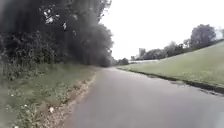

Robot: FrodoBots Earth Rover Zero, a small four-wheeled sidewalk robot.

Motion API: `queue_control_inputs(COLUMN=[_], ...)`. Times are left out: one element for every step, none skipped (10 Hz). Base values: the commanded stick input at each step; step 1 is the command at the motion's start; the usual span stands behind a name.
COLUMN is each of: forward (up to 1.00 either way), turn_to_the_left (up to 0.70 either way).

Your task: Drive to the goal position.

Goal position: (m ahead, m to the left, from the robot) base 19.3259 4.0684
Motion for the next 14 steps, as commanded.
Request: queue_control_inputs(forward=[1.0, 1.0, 1.0, 0.27, 0.85, 1.0, 1.0, 1.0, 1.0, 1.0, 1.0, 1.0, 1.0, 1.0], turn_to_the_left=[0.0, 0.0, 0.0, 0.0, 0.0, 0.0, 0.0, 0.0, 0.0, 0.0, 0.0, 0.0, 0.0, 0.0])
